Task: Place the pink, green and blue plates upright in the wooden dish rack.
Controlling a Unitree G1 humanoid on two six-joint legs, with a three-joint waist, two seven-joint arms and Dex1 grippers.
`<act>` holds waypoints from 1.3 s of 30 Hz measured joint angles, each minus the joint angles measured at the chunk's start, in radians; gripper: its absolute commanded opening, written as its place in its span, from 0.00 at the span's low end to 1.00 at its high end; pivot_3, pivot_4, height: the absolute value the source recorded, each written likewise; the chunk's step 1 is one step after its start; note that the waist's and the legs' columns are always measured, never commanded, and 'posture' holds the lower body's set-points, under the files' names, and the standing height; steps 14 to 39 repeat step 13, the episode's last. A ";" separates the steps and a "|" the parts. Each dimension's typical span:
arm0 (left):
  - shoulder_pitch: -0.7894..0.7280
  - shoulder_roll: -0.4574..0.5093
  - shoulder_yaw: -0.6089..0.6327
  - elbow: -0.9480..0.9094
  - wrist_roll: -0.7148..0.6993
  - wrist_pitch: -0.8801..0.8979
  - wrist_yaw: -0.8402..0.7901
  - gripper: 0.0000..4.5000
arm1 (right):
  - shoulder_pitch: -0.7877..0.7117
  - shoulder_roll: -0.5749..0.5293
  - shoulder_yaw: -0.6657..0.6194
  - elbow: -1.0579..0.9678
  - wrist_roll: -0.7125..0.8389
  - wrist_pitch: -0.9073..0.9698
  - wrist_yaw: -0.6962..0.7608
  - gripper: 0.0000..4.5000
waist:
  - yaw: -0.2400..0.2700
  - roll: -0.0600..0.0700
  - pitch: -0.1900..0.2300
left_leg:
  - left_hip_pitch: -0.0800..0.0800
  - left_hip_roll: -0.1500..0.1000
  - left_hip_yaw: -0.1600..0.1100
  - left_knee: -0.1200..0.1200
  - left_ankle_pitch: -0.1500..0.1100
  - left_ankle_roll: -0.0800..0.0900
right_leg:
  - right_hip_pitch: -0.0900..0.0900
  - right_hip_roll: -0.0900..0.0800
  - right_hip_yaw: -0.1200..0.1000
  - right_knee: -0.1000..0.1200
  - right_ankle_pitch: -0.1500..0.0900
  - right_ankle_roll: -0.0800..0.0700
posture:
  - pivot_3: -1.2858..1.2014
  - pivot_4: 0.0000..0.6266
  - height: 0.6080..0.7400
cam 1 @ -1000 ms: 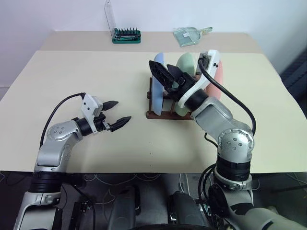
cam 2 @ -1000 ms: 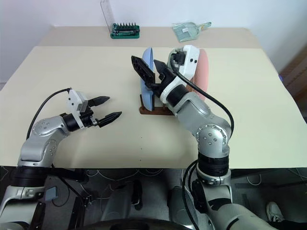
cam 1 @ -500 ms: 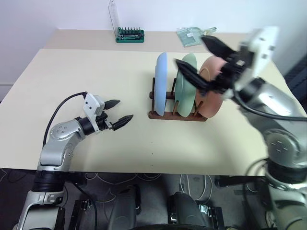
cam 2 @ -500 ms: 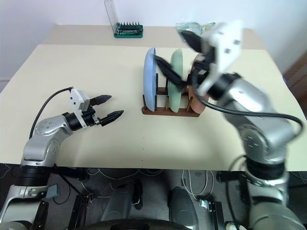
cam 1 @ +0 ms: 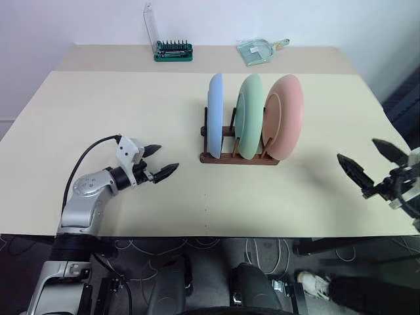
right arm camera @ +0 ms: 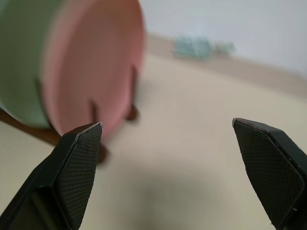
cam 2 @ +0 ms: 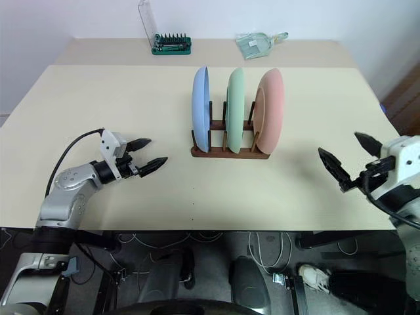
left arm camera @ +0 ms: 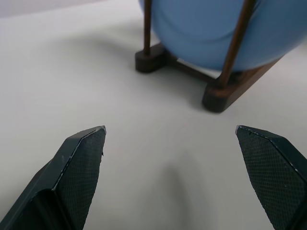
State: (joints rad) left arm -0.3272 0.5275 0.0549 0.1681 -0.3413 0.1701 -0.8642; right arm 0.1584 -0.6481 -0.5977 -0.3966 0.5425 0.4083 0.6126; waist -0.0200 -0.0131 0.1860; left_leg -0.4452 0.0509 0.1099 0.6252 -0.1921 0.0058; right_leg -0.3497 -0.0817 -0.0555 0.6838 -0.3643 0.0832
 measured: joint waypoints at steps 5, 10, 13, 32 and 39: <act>0.005 -0.001 0.002 0.021 0.013 -0.024 0.009 1.00 | -0.026 0.035 0.089 0.123 -0.090 -0.098 -0.002 0.99 | 0.006 0.000 0.000 | -0.001 0.000 0.000 -0.001 0.001 -0.002 | 0.000 0.000 0.000 -0.001 0.000 0.000 | 0.52 0.24 0.94; 0.068 -0.001 0.006 0.006 0.013 -0.019 0.016 1.00 | -0.009 0.055 0.112 0.155 -0.110 -0.132 -0.005 0.99 | 0.006 0.000 0.000 | 0.000 0.000 0.000 -0.001 0.002 -0.003 | 0.000 0.000 0.000 -0.001 0.000 0.000 | 0.52 0.24 0.94; 0.080 -0.001 0.008 -0.013 0.012 -0.017 0.020 1.00 | -0.016 0.054 0.111 0.172 -0.110 -0.133 -0.003 0.99 | 0.006 0.000 0.000 | 0.000 0.000 0.000 -0.001 0.001 -0.002 | 0.000 -0.001 0.000 -0.001 0.000 0.000 | 0.52 0.24 0.94; 0.080 -0.001 0.008 -0.013 0.012 -0.017 0.020 1.00 | -0.016 0.054 0.111 0.172 -0.110 -0.133 -0.003 0.99 | 0.006 0.000 0.000 | 0.000 0.000 0.000 -0.001 0.001 -0.002 | 0.000 -0.001 0.000 -0.001 0.000 0.000 | 0.52 0.24 0.94; 0.080 -0.001 0.008 -0.013 0.012 -0.017 0.020 1.00 | -0.016 0.054 0.111 0.172 -0.110 -0.133 -0.003 0.99 | 0.006 0.000 0.000 | 0.000 0.000 0.000 -0.001 0.001 -0.002 | 0.000 -0.001 0.000 -0.001 0.000 0.000 | 0.52 0.24 0.94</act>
